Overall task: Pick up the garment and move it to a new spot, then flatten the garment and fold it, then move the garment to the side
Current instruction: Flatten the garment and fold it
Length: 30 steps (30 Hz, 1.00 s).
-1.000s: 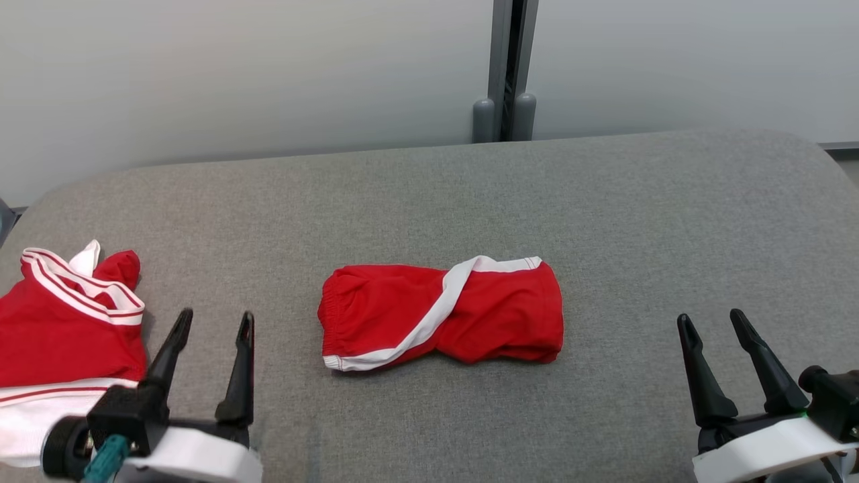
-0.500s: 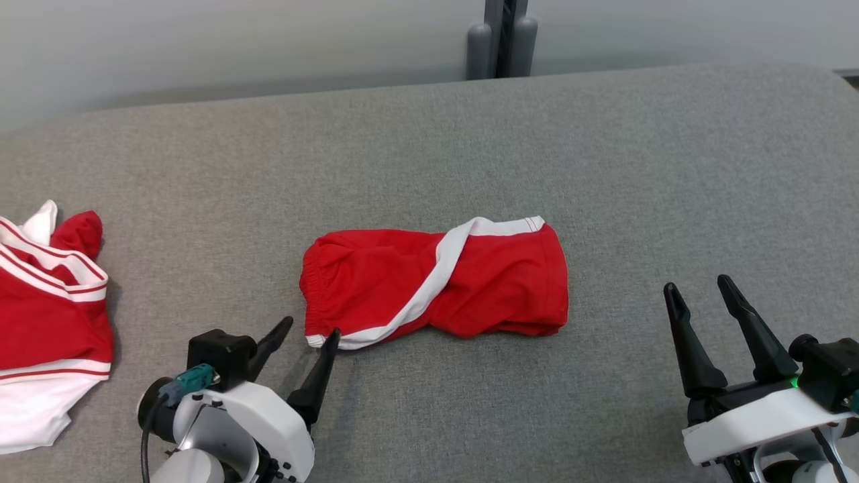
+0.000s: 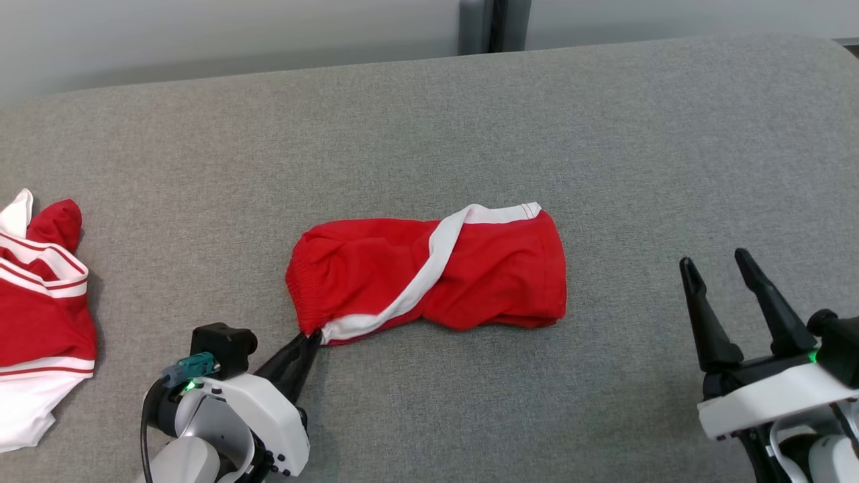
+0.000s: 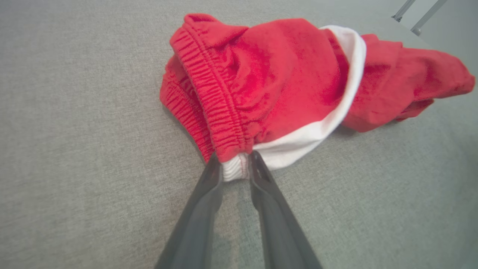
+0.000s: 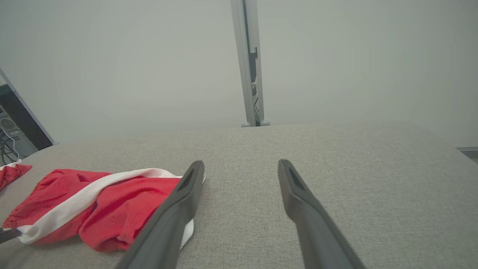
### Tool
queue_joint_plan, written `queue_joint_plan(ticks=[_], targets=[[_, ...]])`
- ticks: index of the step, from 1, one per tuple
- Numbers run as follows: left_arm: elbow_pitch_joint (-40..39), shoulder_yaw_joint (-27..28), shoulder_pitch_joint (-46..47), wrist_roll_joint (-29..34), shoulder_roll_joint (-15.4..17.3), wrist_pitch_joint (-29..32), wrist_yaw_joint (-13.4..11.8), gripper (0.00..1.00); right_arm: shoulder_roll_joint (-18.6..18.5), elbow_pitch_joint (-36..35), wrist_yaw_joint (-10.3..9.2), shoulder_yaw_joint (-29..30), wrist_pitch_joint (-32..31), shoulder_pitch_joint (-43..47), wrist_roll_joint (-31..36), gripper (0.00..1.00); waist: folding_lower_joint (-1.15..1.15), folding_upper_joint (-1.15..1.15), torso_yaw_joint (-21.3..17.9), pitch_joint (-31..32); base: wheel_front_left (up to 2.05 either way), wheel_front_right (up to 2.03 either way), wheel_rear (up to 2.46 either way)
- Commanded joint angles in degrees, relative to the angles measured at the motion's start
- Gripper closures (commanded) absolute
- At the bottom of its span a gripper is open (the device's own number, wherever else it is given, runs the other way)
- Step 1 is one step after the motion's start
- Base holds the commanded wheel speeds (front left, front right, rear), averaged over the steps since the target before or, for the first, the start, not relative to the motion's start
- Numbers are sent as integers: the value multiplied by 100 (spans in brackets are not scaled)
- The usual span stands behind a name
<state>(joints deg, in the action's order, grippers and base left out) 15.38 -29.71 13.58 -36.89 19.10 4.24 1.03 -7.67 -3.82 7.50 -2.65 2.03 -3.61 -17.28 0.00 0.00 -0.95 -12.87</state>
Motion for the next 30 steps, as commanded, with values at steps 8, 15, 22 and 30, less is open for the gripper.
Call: queue_joint_plan(ticks=[8, 15, 22, 30], targets=[[74, -13, 224, 29, 30, -61, 50, 100, -796, 264, -2, 123, -87, -1034, -293, 0, 0, 0, 76, -140, 0, 0, 0], [138, -84, 523, 108, -90, -178, 114, 100, -1508, 1385, -2, -672, -391, -2484, -730, 0, 0, 0, 435, -471, 0, 0, 0], [335, -292, 847, 226, -331, -335, 230, 100, -1757, 2805, -3, -2642, -1018, -3666, -1657, 0, 0, 0, 804, -747, 0, 0, 0], [543, -406, 984, 269, -499, -548, 294, 100, -1863, 3470, -3, -4141, -1317, -4087, -2581, 13, 0, 0, 951, -771, 0, 0, 0]])
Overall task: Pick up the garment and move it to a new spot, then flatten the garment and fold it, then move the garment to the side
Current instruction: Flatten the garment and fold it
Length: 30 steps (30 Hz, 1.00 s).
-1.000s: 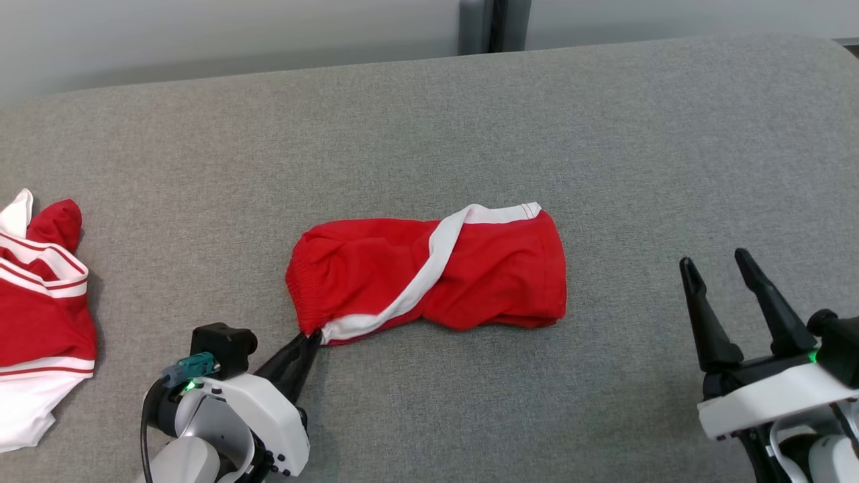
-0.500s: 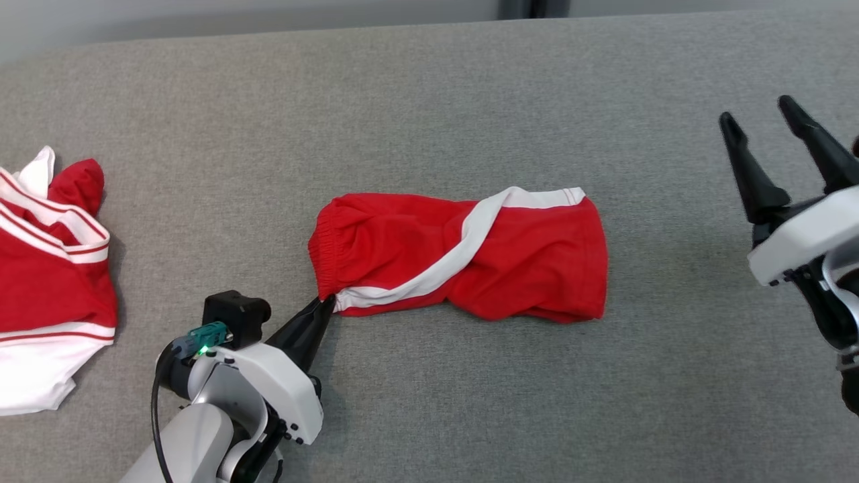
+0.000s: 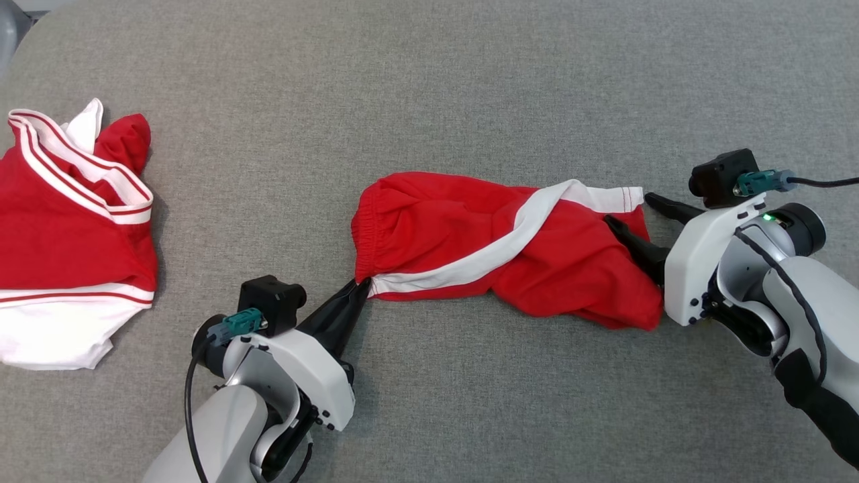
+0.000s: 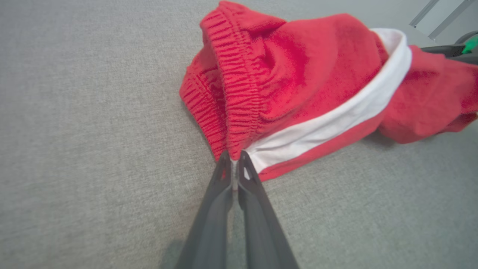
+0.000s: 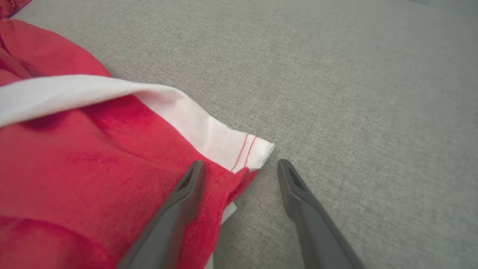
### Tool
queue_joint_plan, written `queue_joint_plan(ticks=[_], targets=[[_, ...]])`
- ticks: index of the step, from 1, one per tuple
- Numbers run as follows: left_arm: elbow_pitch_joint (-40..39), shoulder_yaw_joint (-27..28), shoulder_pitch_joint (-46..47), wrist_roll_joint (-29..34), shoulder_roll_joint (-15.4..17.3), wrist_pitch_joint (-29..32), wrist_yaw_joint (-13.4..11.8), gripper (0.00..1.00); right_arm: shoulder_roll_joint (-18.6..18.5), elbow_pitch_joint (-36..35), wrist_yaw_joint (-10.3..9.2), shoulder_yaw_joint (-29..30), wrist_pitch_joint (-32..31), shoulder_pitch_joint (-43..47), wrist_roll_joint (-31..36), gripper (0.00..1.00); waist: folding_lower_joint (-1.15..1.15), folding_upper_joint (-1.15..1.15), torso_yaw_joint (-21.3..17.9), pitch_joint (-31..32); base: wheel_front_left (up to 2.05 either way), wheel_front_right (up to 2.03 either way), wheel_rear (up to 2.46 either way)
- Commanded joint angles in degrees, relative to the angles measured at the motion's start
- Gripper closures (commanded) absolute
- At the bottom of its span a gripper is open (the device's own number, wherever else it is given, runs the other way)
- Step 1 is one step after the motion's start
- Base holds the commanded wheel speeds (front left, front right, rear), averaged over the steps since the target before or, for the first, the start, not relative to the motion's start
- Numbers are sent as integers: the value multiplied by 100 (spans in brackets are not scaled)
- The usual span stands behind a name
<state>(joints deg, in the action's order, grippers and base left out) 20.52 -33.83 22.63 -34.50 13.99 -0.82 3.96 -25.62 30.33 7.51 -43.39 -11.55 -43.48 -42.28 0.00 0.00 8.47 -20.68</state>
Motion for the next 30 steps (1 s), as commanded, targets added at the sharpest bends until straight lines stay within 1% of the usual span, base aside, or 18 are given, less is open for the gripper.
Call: queue_joint_plan(ticks=[1, 2, 3, 4, 7, 8, 10, 11, 14, 17, 19, 21, 25, 28, 30], targets=[[42, 13, 95, 33, 9, -79, 1, 100, -76, 120, -4, -176, 65, -117, -169, 55, 0, 0, 15, 19, 0, 0, 0], [55, 16, 110, 31, 5, -111, 1, 100, -88, 185, -4, -262, 125, -149, -238, 73, 0, 0, 20, 28, 0, 0, 0], [58, 28, 121, 31, -6, -149, -10, 100, -99, 244, -4, -337, 173, -178, -309, 100, 0, 0, 25, 39, 0, 0, 0], [53, 41, 135, 43, -7, -191, -33, 100, -113, 313, -4, -391, 248, -213, -347, 100, 0, 0, 29, 50, 0, 0, 0], [-27, 104, 153, 52, -7, -362, -72, 100, -122, 458, -4, -360, 756, -348, -433, 100, 0, 0, 26, 96, 0, 0, 0], [-27, 104, 153, 52, -7, -362, -72, 100, -122, 458, -4, -360, 756, -348, -433, 100, 0, 0, 26, 96, 0, 0, 0], [-136, 172, 169, 52, 10, -487, -119, 100, -132, 533, -4, -261, 1161, -394, -455, 100, 0, 0, 6, 144, 0, 0, 0], [-302, 251, 183, 48, 49, -582, -170, 100, -141, 545, -4, -168, 1563, -440, -438, 100, 0, 0, -33, 202, 0, 0, 0], [-653, 401, 232, -1, 117, -685, -251, 100, -174, 448, -4, -28, 2037, -488, -454, 100, 0, 0, -125, 323, 0, 0, 0], [-1082, 573, 325, -86, 194, -660, -311, 100, -242, 220, -4, 178, 2378, -544, -504, 100, 0, 0, -254, 473, 0, 0, 0], [-1376, 707, 421, -97, 311, -616, -395, 100, -283, -36, -3, 369, 2503, -533, -581, 100, 0, 0, -353, 586, 0, 0, 0], [-1668, 843, 492, -241, 349, -532, -406, 100, -376, -302, -3, 570, 2577, -547, -534, 100, 0, 0, -461, 711, 0, 0, 0], [-2234, 1110, 746, -289, 559, -349, -541, 100, -512, -966, -3, 1029, 2638, -447, -489, 100, 0, 0, -658, 954, 0, 0, 0], [-2671, 1239, 917, -287, 655, -194, -662, 100, -604, -1482, -4, 1417, 2611, -302, -379, 100, 0, 0, -783, 1114, 0, 0, 0], [-2952, 1317, 1030, -275, 732, -79, -742, 100, -614, -1809, -4, 1727, 2479, -164, -323, 100, 0, 0, -850, 1199, 0, 0, 0]])
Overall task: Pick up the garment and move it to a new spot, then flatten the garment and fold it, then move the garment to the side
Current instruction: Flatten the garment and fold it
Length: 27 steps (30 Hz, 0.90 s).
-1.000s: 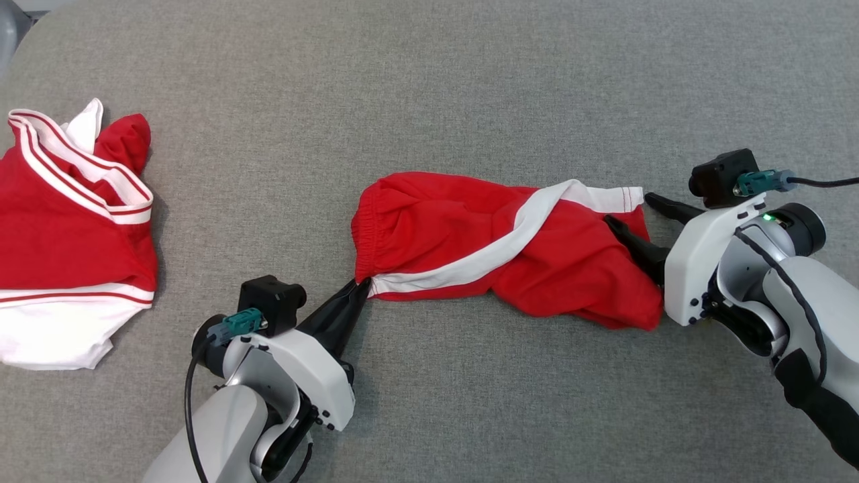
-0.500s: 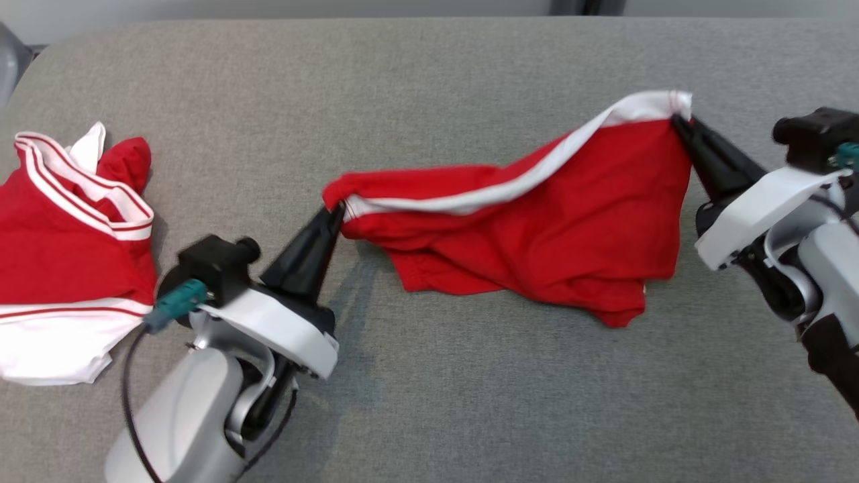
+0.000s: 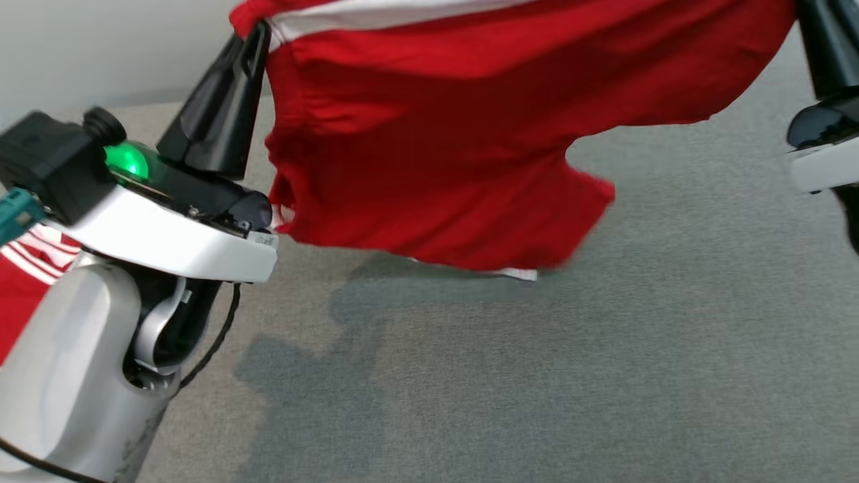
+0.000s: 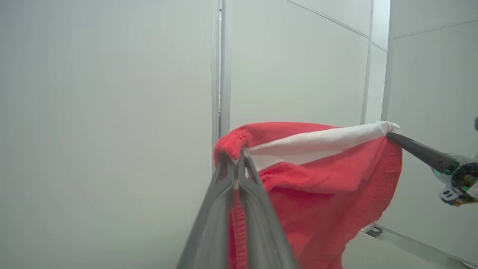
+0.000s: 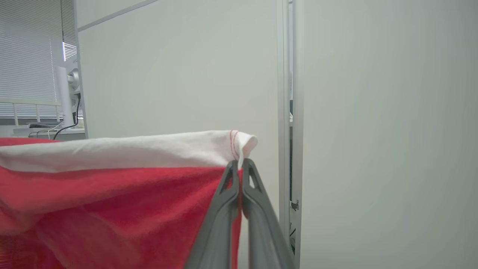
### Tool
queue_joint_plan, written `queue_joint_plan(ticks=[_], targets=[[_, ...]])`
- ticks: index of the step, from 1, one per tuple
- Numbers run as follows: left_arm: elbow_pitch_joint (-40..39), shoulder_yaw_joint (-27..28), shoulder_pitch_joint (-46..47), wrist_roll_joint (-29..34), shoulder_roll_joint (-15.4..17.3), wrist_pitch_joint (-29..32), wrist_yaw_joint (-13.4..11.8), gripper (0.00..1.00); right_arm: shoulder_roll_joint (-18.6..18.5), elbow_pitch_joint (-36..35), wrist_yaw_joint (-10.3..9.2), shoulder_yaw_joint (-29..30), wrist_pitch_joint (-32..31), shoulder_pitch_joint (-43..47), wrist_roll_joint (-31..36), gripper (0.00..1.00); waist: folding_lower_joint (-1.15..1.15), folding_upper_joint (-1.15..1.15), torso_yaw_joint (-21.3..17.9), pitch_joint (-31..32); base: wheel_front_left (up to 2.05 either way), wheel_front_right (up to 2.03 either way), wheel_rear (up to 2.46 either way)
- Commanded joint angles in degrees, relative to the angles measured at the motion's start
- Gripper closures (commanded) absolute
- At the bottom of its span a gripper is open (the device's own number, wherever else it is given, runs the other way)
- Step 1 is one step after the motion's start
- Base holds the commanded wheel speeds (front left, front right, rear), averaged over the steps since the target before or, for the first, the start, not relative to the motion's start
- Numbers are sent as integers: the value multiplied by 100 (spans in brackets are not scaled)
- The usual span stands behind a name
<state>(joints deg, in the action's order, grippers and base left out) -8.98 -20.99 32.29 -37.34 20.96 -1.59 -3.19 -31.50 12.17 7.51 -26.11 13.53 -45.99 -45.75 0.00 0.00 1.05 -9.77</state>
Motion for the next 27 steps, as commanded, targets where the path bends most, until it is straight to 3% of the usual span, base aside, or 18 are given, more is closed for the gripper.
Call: queue_joint_plan(ticks=[1, 7, 13, 18, 27], targets=[[-134, 48, 111, 3, 68, 78, -57, 100, -13, -175, -3, 159, -90, 158, 66, 100, 0, 0, -139, 139, 0, 0, 0], [-562, 121, 353, 4, 175, 406, -217, 100, 317, -947, -3, 969, -725, 601, 391, 100, 0, 0, -262, 172, 0, 0, 0], [-117, 78, 867, -213, -38, 448, -20, 100, 881, -971, -3, 1411, -1224, 353, 740, 100, 0, 0, -301, -68, 0, 0, 0], [1101, -76, 1825, -132, -299, 317, 289, 100, 1206, -237, -3, 1420, -1397, -465, 855, 100, 0, 0, -268, -394, 0, 0, 0], [3818, -173, 3712, 89, -799, -229, 704, 100, 1758, 2001, -3, 1204, -947, -2329, 980, 100, 0, 0, -261, -908, 0, 0, 0]])
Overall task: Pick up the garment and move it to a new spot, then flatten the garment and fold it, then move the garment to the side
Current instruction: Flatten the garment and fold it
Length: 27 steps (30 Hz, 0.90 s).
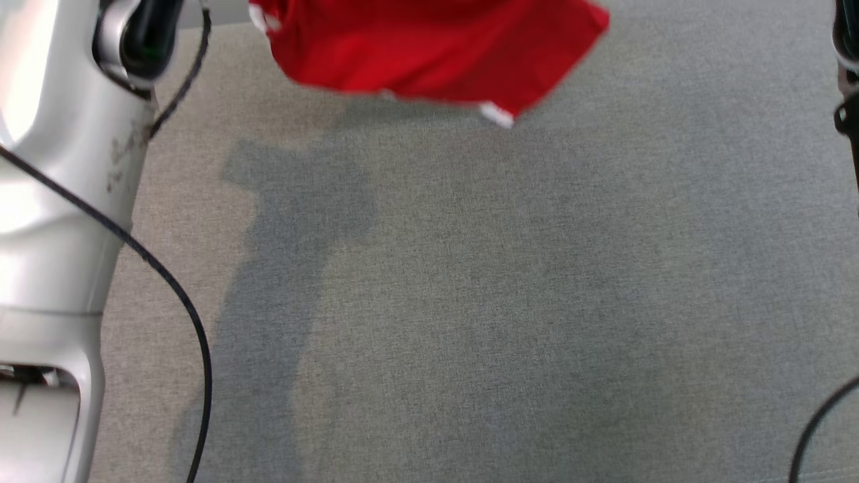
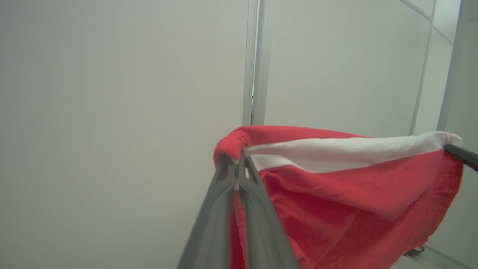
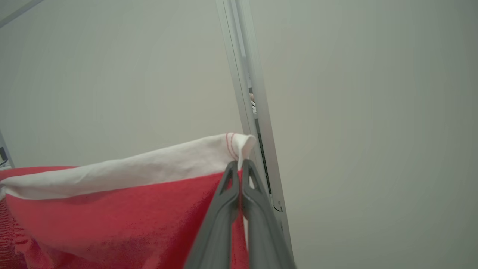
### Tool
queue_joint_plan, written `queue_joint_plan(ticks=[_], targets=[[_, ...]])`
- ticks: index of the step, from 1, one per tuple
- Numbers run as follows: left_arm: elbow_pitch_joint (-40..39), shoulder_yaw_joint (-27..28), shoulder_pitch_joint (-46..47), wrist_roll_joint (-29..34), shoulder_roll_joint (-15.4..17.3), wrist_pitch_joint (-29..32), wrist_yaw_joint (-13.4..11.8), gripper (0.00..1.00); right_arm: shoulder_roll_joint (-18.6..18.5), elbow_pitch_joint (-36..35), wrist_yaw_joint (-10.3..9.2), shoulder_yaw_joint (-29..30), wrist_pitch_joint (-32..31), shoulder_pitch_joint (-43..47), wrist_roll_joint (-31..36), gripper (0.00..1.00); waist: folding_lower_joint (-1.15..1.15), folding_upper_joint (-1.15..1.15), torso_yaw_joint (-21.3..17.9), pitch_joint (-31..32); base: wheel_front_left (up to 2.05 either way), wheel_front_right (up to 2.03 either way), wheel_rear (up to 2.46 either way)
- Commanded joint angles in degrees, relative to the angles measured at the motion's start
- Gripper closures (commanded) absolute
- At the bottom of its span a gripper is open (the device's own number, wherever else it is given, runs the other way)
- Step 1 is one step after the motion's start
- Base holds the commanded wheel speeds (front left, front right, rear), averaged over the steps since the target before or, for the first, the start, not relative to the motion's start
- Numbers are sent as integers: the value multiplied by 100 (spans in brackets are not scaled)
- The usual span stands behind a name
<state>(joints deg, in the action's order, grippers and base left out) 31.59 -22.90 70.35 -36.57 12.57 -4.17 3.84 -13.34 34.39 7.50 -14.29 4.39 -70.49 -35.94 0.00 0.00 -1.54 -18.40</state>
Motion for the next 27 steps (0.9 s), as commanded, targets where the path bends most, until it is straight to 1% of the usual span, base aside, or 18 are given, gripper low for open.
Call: queue_joint_plan(ticks=[1, 5, 9, 12, 14, 17, 19, 20, 21, 25, 26, 27], targets=[[98, 11, 107, 38, -9, -48, 35, 100, 20, 84, -2, -3, 86, -120, 9, 100, 0, 0, -11, -88, 0, 0, 0], [1176, 31, 783, 126, -86, -429, 105, 100, 361, 1097, -2, -140, 565, -881, -3, 100, 0, 0, -71, -250, 0, 0, 0], [2143, 43, 1063, 19, -255, -559, 171, 100, 637, 2106, -2, -257, 697, -1343, -76, 100, 0, 0, -110, -365, 0, 0, 0], [2612, 26, 1270, -43, -352, -615, 236, 100, 774, 2579, -2, -422, 750, -1577, -91, 100, 0, 0, -119, -497, 0, 0, 0], [2829, -27, 1257, -88, -469, -690, 284, 100, 824, 2735, -2, -588, 755, -1595, -135, 100, 0, 0, -84, -603, 0, 0, 0], [3054, -17, 1051, -297, -620, -733, 340, 100, 809, 2718, -2, -922, 674, -1355, -274, 100, 0, 0, -7, -728, 0, 0, 0], [3117, 14, 791, -494, -725, -819, 357, 100, 679, 2593, -2, -1190, 636, -1045, -416, 100, 0, 0, 52, -796, 0, 0, 0], [3121, -117, 611, -434, -784, -858, 363, 100, 587, 2509, -2, -1278, 675, -845, -553, 100, 0, 0, 87, -807, 0, 0, 0], [2997, -210, 217, -574, -859, -956, 369, 100, 427, 2299, -2, -1483, 725, -401, -778, 100, 0, 0, 134, -817, 0, 0, 0], [2596, -522, -706, -584, -897, -1067, 367, 100, 78, 1678, -2, -1807, 897, 629, -1343, 100, 0, 0, 193, -803, 0, 0, 0], [2419, -501, -976, -758, -904, -1080, 367, 100, -17, 1503, -2, -1922, 930, 899, -1429, 100, 0, 0, 185, -780, 0, 0, 0], [2210, -492, -1212, -740, -886, -1088, 368, 100, -109, 1339, -2, -1999, 963, 1197, -1562, 100, 0, 0, 182, -744, 0, 0, 0]])
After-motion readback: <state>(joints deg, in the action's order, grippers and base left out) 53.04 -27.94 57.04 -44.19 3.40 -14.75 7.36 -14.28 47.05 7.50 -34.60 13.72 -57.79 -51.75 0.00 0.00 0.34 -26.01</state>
